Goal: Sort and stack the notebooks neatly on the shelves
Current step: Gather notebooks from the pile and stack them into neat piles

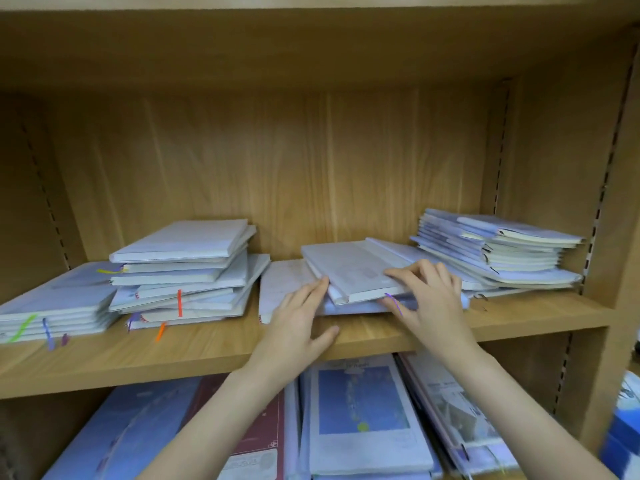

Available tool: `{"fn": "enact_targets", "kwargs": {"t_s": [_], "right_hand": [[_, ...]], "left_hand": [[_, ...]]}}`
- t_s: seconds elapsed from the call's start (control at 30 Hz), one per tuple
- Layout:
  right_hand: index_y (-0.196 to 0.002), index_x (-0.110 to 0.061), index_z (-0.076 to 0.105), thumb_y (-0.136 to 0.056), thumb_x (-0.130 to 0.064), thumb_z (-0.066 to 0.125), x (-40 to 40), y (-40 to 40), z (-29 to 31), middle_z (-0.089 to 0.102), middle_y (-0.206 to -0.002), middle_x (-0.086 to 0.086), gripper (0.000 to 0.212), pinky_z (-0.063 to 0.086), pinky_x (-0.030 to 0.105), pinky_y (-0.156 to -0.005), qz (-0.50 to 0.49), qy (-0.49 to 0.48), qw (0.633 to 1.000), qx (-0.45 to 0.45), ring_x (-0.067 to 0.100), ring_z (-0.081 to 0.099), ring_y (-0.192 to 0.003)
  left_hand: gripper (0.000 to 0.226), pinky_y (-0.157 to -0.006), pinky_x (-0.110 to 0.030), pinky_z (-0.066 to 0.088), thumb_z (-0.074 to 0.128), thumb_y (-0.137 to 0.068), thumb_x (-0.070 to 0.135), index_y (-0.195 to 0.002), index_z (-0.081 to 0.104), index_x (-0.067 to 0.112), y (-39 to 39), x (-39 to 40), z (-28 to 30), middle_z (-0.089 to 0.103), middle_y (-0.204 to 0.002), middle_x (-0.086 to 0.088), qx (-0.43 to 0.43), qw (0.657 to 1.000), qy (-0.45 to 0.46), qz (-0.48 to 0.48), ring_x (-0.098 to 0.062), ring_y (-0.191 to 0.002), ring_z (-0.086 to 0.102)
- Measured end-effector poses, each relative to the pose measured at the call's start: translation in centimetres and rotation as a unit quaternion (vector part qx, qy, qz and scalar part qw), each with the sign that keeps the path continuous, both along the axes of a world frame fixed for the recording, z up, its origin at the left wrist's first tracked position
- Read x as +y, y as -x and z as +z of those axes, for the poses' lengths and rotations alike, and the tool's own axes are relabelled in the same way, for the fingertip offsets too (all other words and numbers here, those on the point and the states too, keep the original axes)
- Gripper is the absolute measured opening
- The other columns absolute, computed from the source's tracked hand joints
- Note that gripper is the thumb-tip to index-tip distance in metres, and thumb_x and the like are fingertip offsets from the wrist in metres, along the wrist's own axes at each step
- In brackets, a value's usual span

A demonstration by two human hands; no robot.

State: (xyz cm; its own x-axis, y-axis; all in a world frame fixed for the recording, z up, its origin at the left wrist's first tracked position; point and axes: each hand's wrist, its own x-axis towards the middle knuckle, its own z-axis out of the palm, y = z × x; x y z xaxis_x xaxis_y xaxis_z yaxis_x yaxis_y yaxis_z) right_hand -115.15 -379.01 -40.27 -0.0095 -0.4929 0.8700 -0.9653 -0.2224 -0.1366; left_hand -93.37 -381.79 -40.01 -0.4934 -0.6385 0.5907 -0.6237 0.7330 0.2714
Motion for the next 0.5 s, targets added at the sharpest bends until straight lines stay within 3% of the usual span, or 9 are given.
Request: {"fn": "enact_targets", "kwargs": {"t_s": [0.13, 0.23, 0.37, 0.5], "right_hand": [[-0.099, -0.02, 0.072, -0.078, -0.053, 0.048, 0.3, 0.0, 1.8, 0.043, -0.079, -0.008, 0.045, 0.027, 0.033, -0.069, 0.043, -0.042, 0.997, -0.056, 0.013, 0.038, -0.08], [-0.09, -0.017, 0.074, -0.077, -0.04, 0.071, 0.5, 0.5, 4.9, 0.053, -0.077, 0.001, 0.026, 0.037, 0.034, -0.07, 0.095, -0.118, 0.978, -0.147, 0.017, 0.049, -0.077], [-0.088, -0.025, 0.074, -0.07, -0.037, 0.079, 1.0, 1.1, 6.9, 0.061, -0.083, 0.004, 0.022, 0.044, 0.029, -0.071, 0.115, -0.219, 0.966, -0.079, 0.013, 0.057, -0.076], [-0.089, -0.026, 0.073, -0.067, -0.042, 0.079, 1.2, 0.8, 6.4, 0.056, -0.08, -0.001, 0.027, 0.045, 0.032, -0.072, 0.095, -0.194, 0.972, -0.095, 0.014, 0.056, -0.08]], "left_hand": [[0.058, -0.1, -0.011, 0.021, 0.058, -0.089, 0.034, -0.142, 0.035, 0.021, -0.3, -0.2, 0.5, 0.04, -0.136, 0.01, 0.02, 0.999, 0.041, 0.0, -0.007, -0.125, 0.033], [0.045, -0.099, -0.017, 0.028, 0.062, -0.087, 0.031, -0.13, 0.05, 0.023, 1.0, -0.7, 1.3, 0.047, -0.127, 0.009, 0.042, 0.997, 0.065, -0.004, -0.009, -0.12, 0.037], [0.035, -0.087, -0.02, 0.034, 0.061, -0.087, 0.027, -0.121, 0.056, 0.024, 2.3, -1.0, 1.4, 0.052, -0.117, 0.012, 0.034, 0.996, 0.08, 0.0, -0.009, -0.112, 0.042], [0.023, -0.078, -0.019, 0.039, 0.065, -0.083, 0.018, -0.106, 0.065, 0.02, 1.1, -1.1, 1.5, 0.058, -0.101, 0.011, 0.056, 0.993, 0.106, 0.008, -0.008, -0.098, 0.05]]}}
